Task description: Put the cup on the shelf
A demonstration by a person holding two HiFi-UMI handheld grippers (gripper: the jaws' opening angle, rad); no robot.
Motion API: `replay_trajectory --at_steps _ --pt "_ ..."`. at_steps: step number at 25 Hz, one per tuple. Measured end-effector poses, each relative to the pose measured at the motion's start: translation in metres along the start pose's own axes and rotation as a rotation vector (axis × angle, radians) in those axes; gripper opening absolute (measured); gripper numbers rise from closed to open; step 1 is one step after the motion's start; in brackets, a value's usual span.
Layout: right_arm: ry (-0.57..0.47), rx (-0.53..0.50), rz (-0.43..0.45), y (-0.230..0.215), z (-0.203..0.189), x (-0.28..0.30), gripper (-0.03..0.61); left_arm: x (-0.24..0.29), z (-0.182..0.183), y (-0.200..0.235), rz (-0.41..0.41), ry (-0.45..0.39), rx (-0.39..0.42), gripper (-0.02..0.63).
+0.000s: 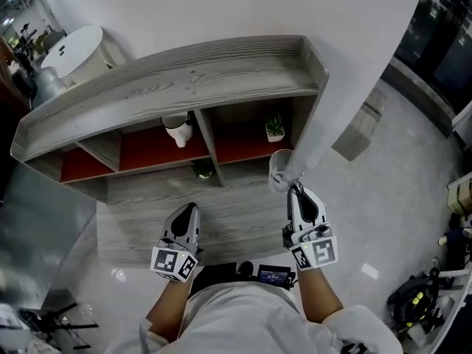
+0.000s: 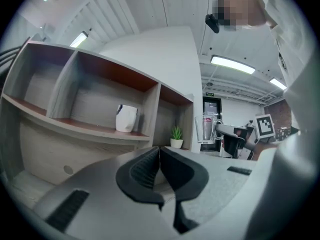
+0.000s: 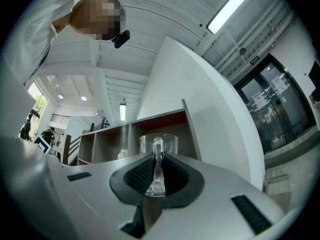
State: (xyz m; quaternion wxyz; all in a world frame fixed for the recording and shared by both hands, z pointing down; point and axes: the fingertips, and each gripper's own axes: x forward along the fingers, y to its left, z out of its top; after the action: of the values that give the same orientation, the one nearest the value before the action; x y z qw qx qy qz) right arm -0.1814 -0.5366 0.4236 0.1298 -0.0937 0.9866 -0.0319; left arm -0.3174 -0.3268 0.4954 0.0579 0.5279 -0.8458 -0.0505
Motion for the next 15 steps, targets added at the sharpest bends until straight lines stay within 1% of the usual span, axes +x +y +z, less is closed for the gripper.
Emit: replay_trajectory --at_steps 4,9,15 --pt "-0.005 0.017 0.007 0.004 -0.007 0.022 0.044 0.000 -0.004 0.016 0.026 0.002 -0.008 0.012" --pt "-0.014 0.025 0.027 0.007 -0.015 0.048 0.044 0.002 -0.003 0.027 0.035 -0.003 -0.020 0.012" --pt "-0.017 0.037 0.022 0.012 -0.031 0.074 0.044 0.004 -0.008 0.043 0.045 0.007 -0.023 0.012"
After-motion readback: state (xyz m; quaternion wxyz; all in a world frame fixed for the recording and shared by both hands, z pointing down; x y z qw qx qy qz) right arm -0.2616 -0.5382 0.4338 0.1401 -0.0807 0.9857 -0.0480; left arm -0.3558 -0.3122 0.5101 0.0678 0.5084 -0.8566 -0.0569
